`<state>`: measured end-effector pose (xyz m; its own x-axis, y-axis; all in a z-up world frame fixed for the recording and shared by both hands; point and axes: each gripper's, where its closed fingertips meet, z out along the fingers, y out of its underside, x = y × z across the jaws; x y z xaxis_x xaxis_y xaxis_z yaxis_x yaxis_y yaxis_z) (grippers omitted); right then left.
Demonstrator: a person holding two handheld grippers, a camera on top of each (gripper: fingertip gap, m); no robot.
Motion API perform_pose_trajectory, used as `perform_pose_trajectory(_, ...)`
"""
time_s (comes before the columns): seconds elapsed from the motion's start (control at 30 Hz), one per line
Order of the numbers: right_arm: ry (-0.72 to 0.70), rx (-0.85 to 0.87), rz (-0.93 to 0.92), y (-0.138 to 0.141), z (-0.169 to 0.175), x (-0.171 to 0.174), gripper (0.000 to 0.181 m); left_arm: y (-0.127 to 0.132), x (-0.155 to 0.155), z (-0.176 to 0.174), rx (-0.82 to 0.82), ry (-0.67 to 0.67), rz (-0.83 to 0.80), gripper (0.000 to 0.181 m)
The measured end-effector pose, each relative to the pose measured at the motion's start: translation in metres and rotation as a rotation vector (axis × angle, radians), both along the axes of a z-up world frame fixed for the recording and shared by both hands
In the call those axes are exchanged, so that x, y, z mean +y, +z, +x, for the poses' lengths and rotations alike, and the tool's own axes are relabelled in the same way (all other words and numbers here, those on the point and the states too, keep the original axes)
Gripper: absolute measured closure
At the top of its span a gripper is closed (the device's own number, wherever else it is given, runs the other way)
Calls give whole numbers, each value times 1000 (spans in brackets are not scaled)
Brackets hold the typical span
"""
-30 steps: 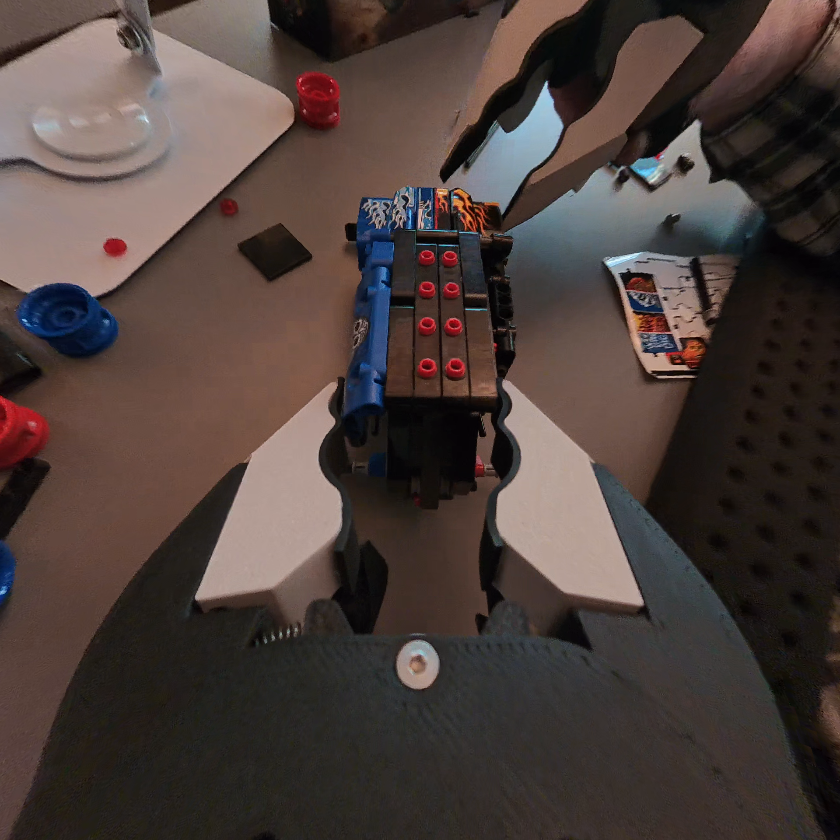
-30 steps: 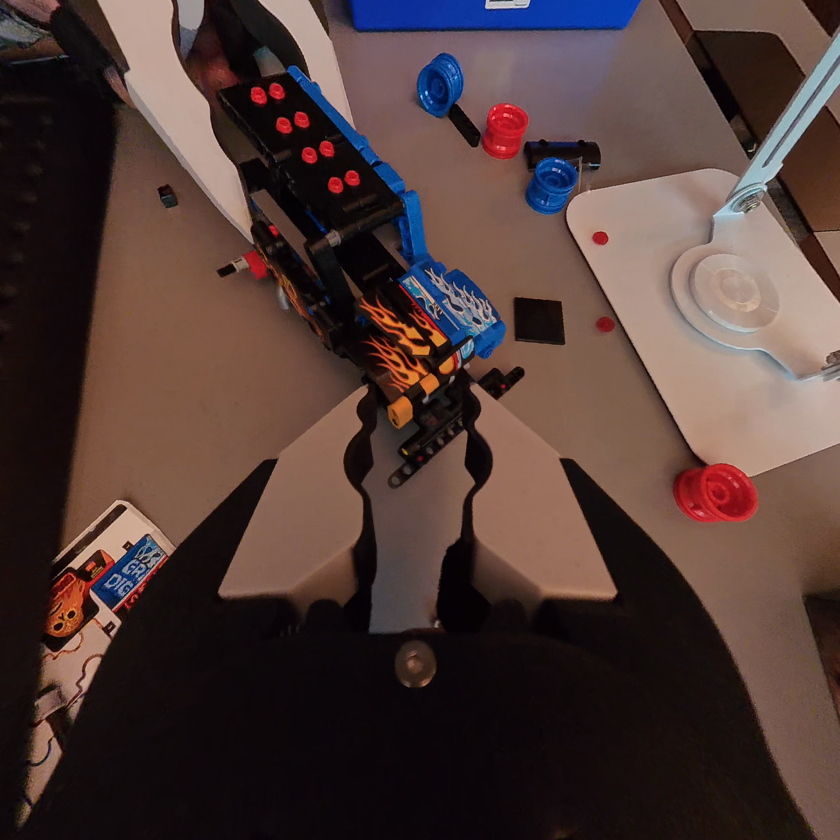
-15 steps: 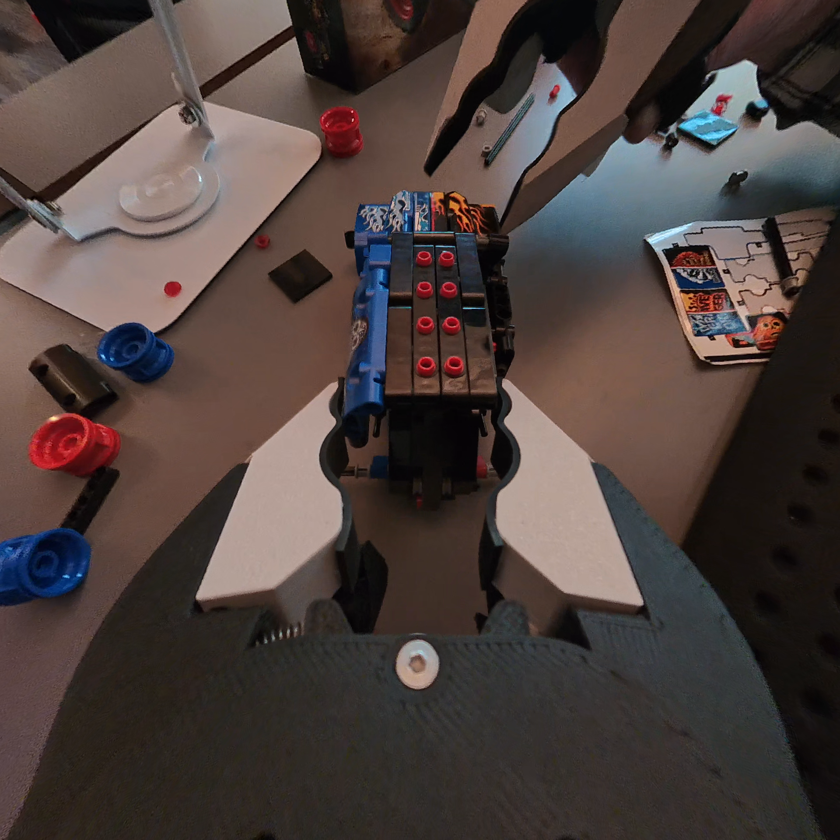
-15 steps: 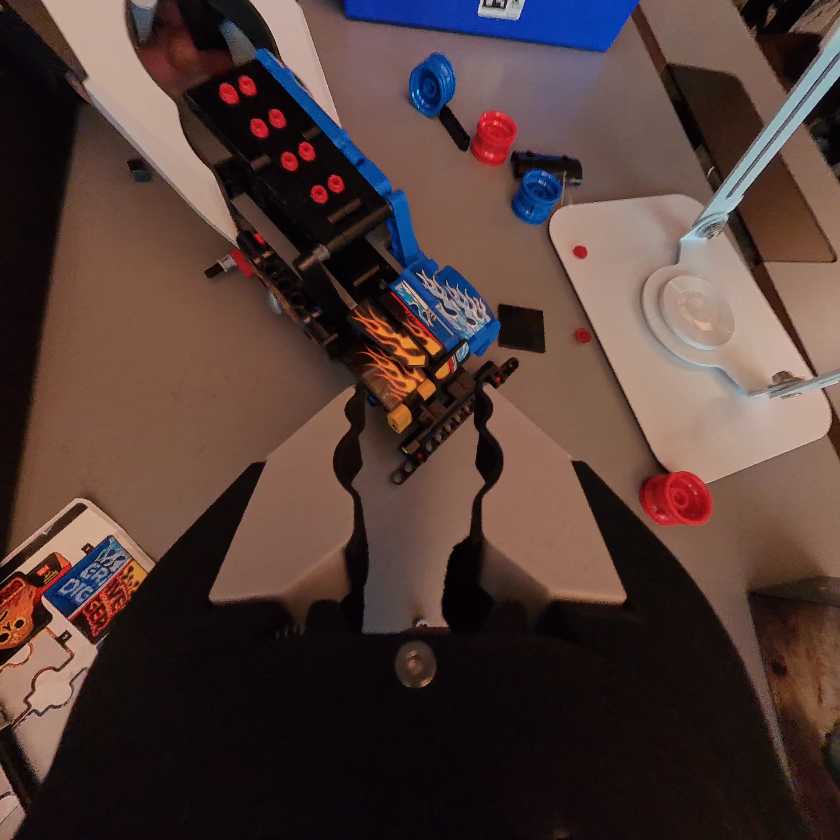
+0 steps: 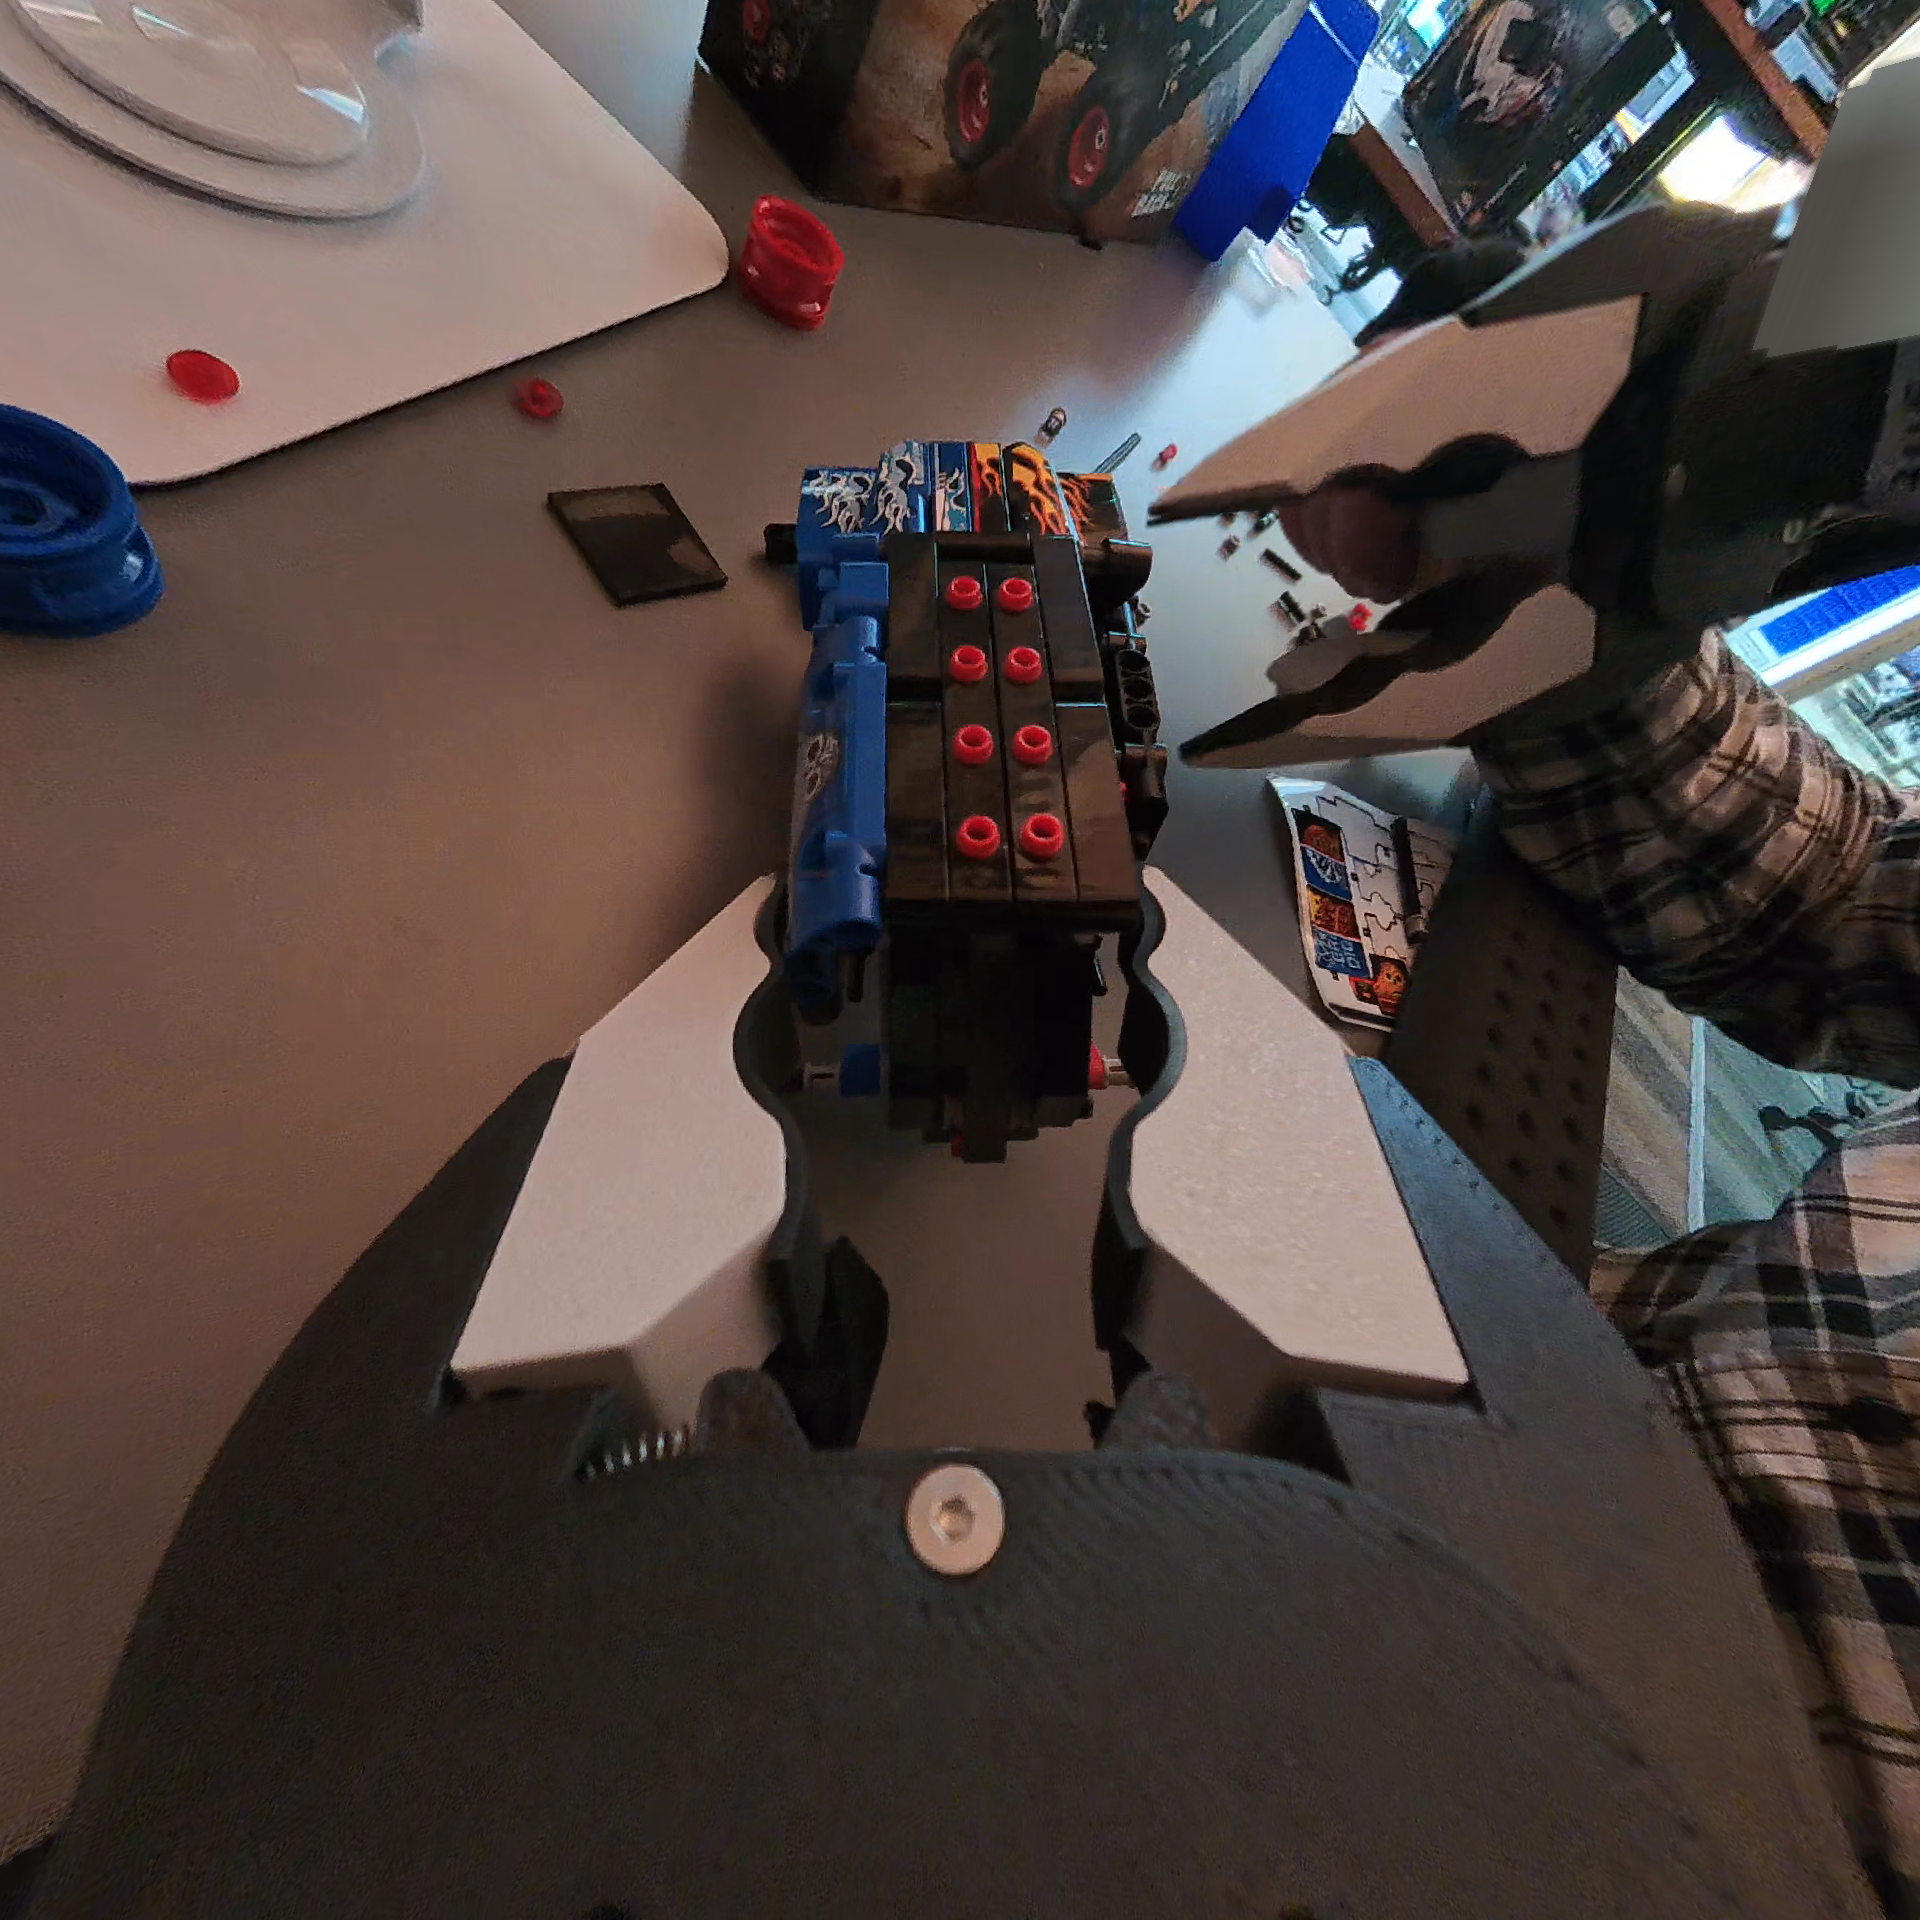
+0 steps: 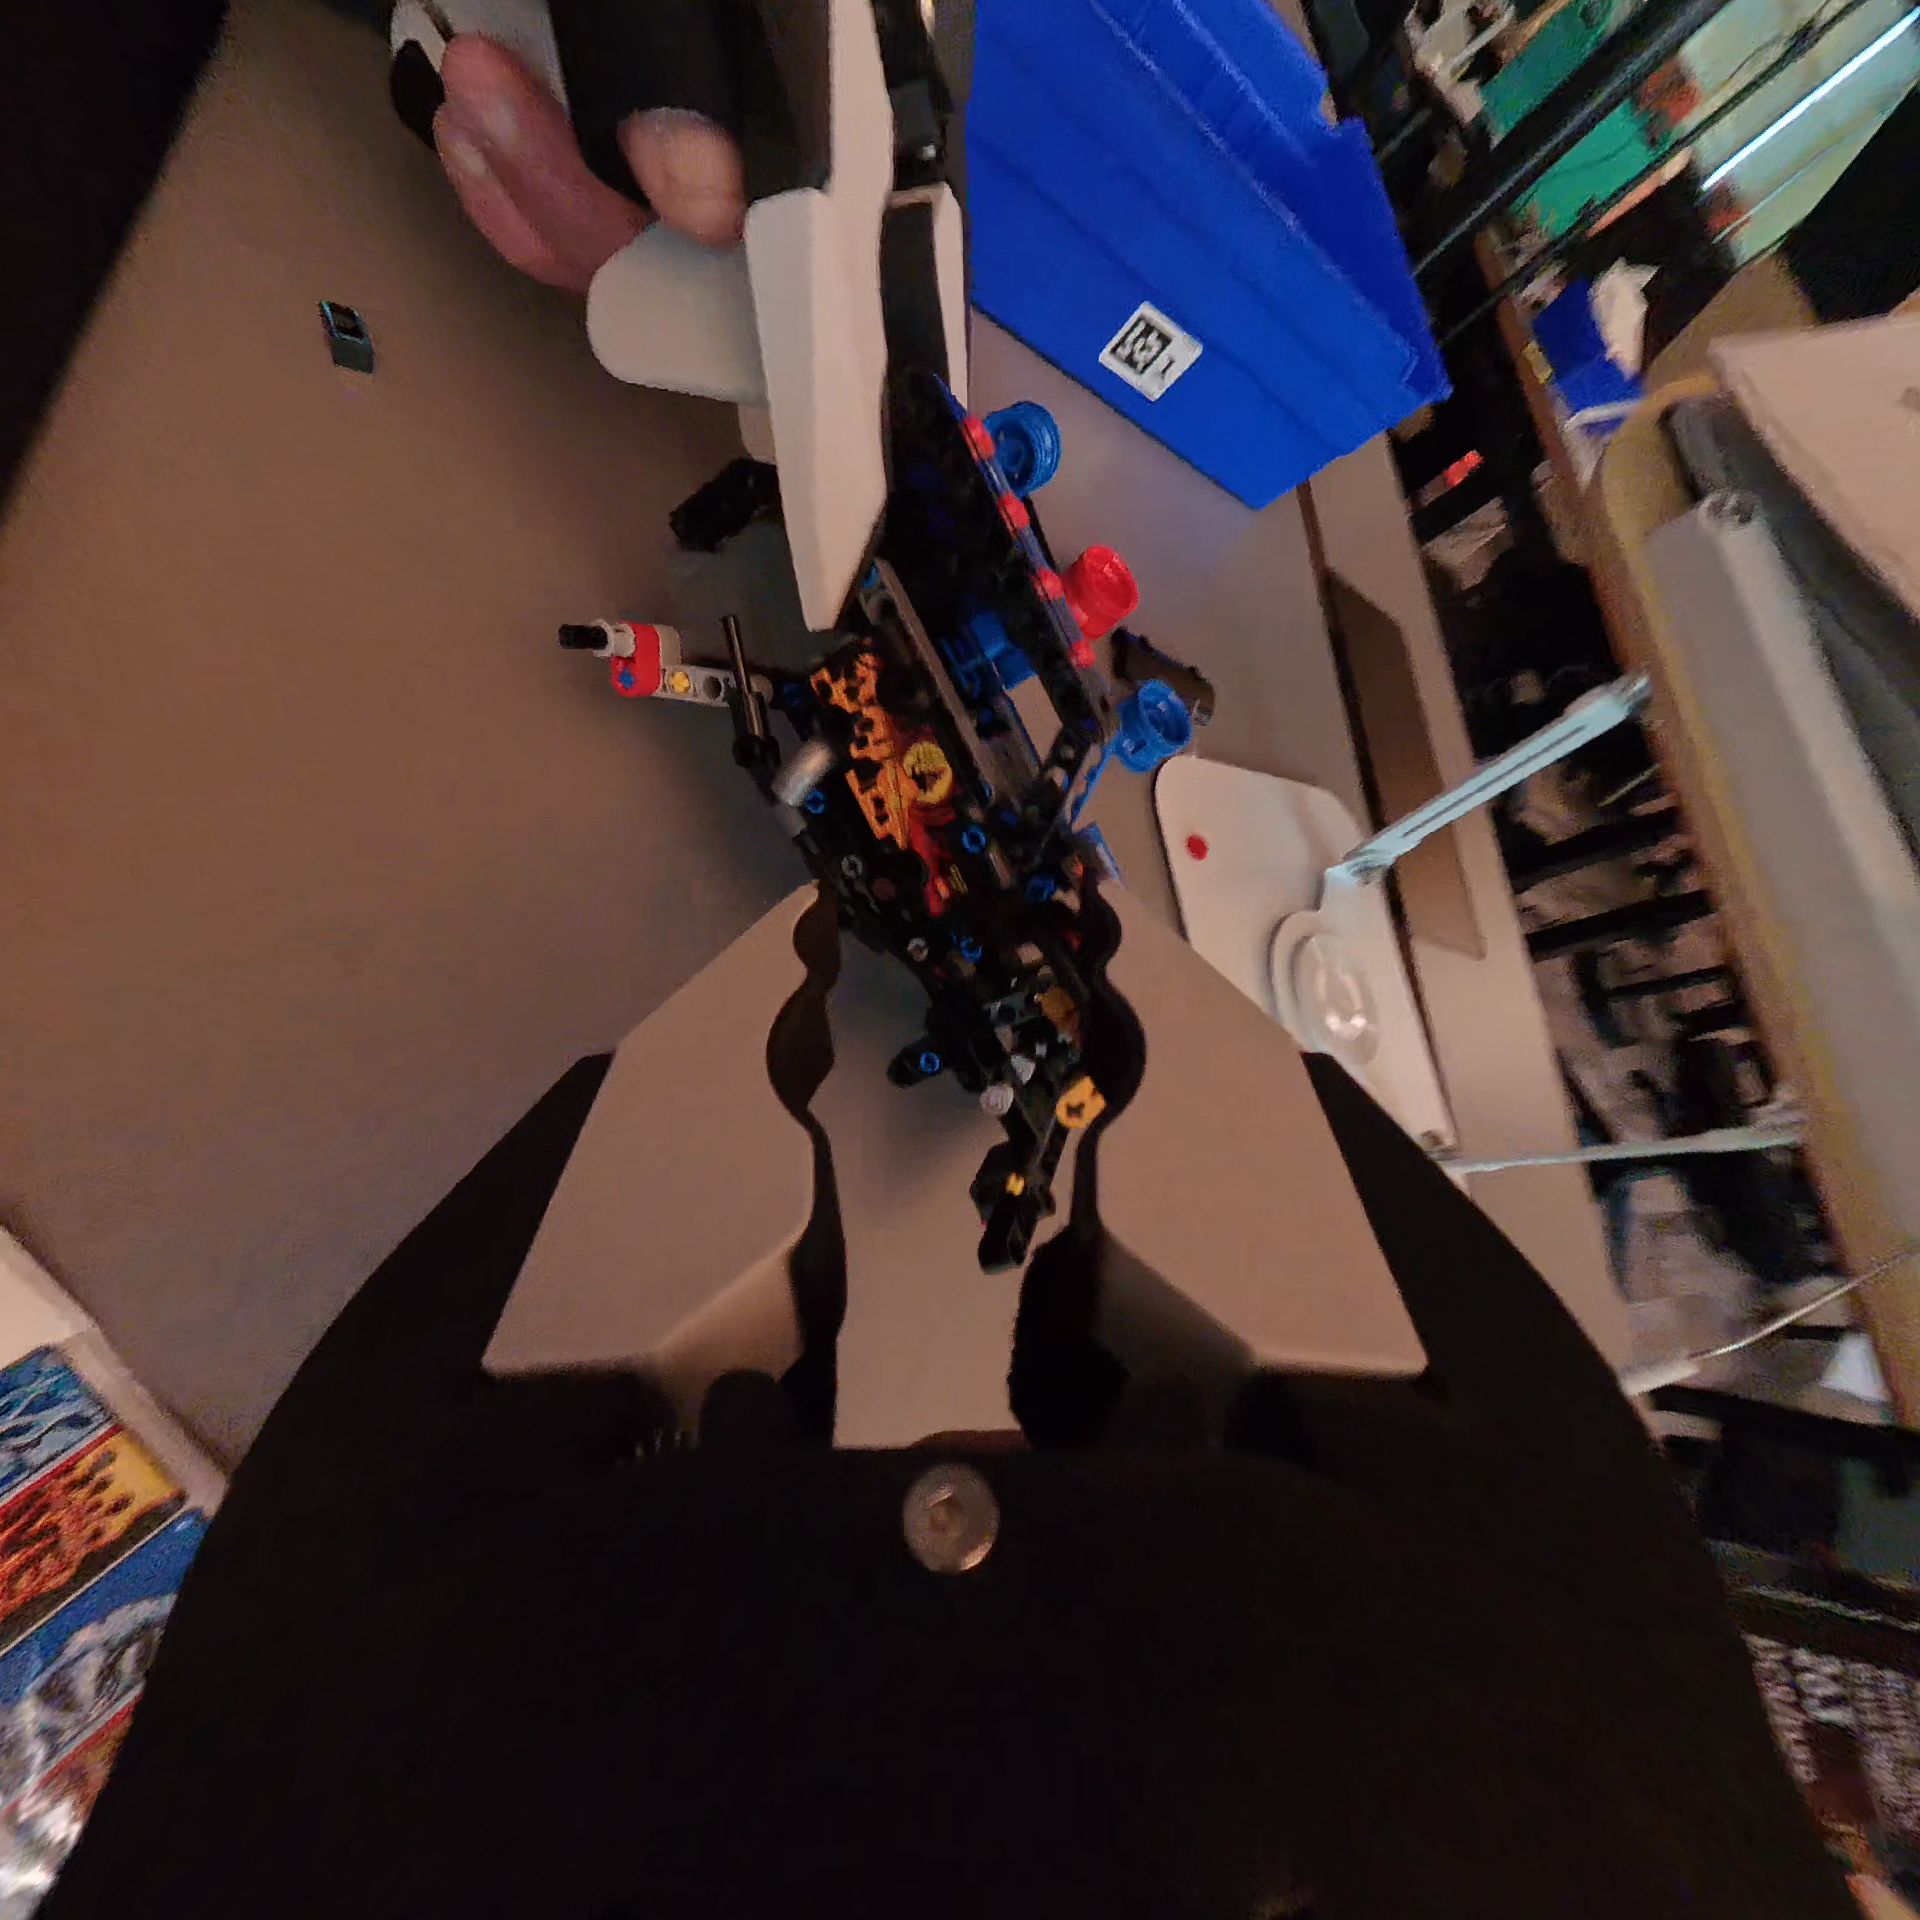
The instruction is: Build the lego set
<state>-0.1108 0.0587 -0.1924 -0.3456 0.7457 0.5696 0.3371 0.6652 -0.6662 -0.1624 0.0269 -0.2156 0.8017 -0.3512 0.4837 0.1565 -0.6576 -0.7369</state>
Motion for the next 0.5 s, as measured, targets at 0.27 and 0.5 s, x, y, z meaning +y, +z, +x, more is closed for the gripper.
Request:
perform_pose_trajectory(0.27, 16, 67, 250, -1, -11, -12, 146, 2, 4, 10, -71, -26, -31, 121)
perform_pose_trajectory(0.5, -9, 52, 212, -3, -5, 7, 147, 4, 7, 8, -212, -67, -79, 122)
